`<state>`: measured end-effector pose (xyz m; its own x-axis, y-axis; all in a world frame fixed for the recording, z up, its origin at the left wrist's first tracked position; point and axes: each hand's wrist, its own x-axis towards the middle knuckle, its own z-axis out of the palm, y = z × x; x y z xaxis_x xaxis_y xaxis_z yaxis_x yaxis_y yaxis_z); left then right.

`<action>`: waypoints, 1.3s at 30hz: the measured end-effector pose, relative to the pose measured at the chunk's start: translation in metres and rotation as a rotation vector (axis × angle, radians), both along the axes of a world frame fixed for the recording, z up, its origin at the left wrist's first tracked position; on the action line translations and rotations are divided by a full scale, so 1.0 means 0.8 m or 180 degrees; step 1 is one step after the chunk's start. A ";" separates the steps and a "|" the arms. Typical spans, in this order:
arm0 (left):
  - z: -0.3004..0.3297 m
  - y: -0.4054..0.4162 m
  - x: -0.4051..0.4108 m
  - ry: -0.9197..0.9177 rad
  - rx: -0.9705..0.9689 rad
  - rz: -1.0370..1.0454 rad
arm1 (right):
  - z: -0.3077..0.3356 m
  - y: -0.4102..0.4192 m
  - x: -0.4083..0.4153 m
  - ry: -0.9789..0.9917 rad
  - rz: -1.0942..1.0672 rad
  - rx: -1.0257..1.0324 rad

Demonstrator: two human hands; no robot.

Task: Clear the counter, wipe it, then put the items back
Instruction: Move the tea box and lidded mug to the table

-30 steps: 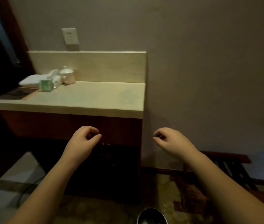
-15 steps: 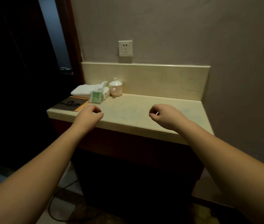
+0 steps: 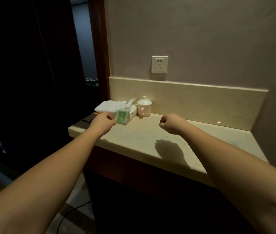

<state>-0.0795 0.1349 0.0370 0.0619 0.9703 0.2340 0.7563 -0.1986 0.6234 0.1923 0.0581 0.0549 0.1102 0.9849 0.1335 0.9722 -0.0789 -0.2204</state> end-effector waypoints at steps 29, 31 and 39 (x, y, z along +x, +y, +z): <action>-0.042 0.223 0.039 -0.0036 -0.0811 -0.0695 | -0.089 0.267 -0.010 0.3042 -0.0214 0.0062; -0.044 0.222 0.038 -0.0155 -0.0900 -0.0719 | -0.090 0.266 -0.012 0.3325 -0.0354 0.0130; -0.049 0.224 0.037 -0.0317 -0.0905 -0.0664 | -0.084 0.267 -0.020 0.3967 -0.0099 -0.0359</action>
